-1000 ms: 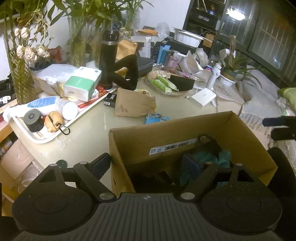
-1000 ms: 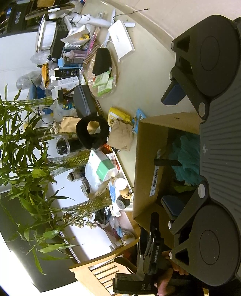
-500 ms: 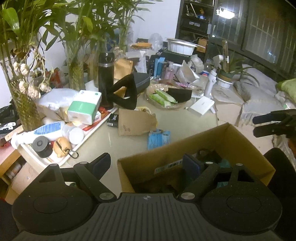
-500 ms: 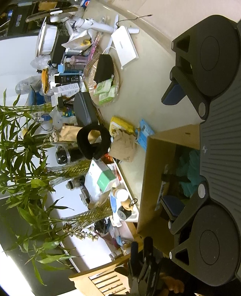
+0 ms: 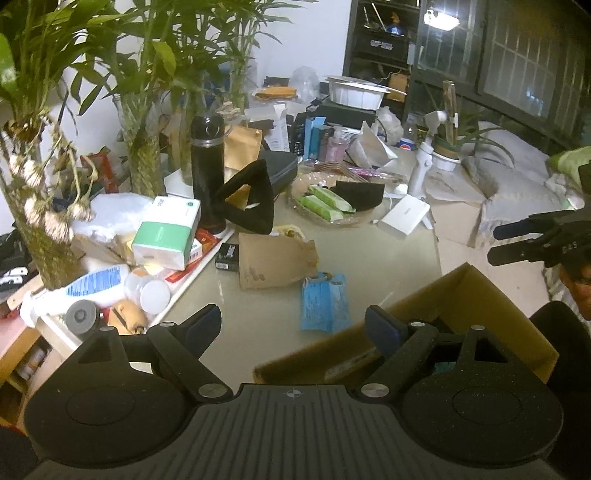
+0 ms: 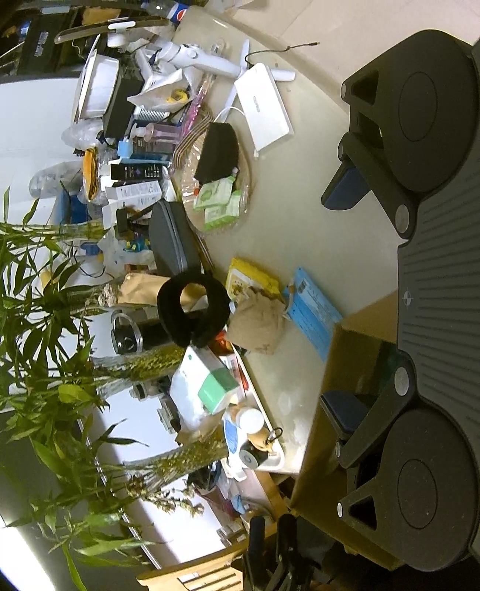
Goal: Organize soft objects
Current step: 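Withdraw both grippers from the box back toward the desk, then grasp the blue packet on the desk with the left gripper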
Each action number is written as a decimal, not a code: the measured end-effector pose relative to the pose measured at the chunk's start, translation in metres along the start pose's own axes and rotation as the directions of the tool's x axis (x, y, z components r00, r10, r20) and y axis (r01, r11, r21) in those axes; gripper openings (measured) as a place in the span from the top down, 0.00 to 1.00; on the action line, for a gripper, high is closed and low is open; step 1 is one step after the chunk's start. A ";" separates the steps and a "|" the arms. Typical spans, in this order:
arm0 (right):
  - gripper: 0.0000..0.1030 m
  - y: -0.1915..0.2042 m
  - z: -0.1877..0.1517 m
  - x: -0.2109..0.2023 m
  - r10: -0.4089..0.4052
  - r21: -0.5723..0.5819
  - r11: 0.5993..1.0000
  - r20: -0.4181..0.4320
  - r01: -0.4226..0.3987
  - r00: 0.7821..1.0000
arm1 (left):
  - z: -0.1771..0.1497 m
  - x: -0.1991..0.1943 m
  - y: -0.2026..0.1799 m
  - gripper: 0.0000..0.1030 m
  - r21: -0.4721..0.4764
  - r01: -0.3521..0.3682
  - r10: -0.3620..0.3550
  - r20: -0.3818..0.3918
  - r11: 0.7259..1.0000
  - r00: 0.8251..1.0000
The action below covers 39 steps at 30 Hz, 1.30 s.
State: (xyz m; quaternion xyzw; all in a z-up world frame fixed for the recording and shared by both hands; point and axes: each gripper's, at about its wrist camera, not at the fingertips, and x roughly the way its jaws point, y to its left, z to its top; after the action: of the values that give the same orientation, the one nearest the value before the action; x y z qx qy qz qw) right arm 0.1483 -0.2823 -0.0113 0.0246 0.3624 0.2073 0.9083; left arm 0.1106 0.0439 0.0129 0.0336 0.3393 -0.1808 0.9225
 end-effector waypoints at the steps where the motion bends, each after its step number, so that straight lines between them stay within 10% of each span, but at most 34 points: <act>1: 0.00 -0.002 0.001 0.002 -0.004 0.002 1.000 0.000 0.004 1.000 | 0.002 0.002 0.002 0.17 0.002 0.002 -0.002 -0.003 1.000 1.000; 25: 0.00 -0.061 -0.001 0.073 -0.126 0.118 0.986 0.038 0.120 0.991 | 0.055 0.107 0.013 0.17 0.210 0.133 -0.083 -0.232 0.969 0.969; 33: 0.00 -0.075 -0.011 0.090 -0.165 0.157 0.975 0.050 0.156 0.985 | 0.077 0.163 -0.015 0.17 0.293 0.157 -0.035 -0.382 0.943 0.924; 39: 0.00 -0.078 -0.018 0.097 -0.189 0.147 0.973 0.044 0.180 0.981 | 0.079 0.217 -0.033 0.17 0.245 0.160 -0.005 -0.531 0.956 0.847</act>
State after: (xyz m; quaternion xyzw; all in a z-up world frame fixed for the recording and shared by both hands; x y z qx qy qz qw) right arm 0.2275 -0.3168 -0.1021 0.0615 0.3506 0.0948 0.9297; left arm 0.2998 -0.0688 -0.0630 0.1971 0.5501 -0.2508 0.7718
